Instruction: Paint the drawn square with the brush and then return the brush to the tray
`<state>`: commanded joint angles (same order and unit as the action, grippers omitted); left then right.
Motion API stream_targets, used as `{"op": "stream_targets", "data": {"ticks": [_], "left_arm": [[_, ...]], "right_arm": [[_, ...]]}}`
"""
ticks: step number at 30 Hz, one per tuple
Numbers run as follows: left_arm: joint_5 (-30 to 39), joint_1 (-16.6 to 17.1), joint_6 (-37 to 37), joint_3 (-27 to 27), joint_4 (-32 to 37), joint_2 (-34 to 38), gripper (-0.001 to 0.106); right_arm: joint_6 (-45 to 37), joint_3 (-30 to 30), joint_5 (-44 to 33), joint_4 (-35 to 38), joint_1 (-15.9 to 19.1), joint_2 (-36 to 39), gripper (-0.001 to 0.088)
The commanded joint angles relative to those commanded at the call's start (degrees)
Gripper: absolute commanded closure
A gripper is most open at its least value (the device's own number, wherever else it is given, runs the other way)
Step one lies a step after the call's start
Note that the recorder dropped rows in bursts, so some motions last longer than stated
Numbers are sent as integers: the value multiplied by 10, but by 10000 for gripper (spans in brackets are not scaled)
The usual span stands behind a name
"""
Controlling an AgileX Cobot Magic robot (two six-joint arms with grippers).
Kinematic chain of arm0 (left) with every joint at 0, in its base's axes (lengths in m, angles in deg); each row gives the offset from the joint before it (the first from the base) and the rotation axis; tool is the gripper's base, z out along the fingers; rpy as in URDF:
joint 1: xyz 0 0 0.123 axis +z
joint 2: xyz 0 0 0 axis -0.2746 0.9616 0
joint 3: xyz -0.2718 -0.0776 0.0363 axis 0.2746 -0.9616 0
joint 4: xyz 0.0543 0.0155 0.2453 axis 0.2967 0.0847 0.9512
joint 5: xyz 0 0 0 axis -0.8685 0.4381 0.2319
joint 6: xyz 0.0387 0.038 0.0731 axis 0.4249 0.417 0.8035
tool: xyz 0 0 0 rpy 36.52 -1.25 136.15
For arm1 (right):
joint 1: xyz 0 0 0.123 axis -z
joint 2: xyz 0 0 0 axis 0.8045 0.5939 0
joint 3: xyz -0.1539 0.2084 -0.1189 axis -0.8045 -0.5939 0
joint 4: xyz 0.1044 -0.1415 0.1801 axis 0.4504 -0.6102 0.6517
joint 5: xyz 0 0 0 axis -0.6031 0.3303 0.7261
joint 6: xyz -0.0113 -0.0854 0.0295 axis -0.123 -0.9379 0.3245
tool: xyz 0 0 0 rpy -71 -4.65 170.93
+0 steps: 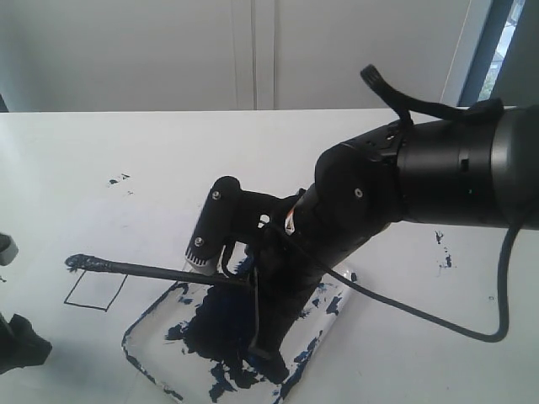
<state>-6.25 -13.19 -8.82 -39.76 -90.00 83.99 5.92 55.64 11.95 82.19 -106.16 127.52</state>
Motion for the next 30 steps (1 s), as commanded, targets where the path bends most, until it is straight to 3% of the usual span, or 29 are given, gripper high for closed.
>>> {"op": "stream_targets", "data": {"ticks": [30], "left_arm": [[-13,0,8,-1,28,0,381]], "right_arm": [[0,-1,-8,0,0,0,868]]}}
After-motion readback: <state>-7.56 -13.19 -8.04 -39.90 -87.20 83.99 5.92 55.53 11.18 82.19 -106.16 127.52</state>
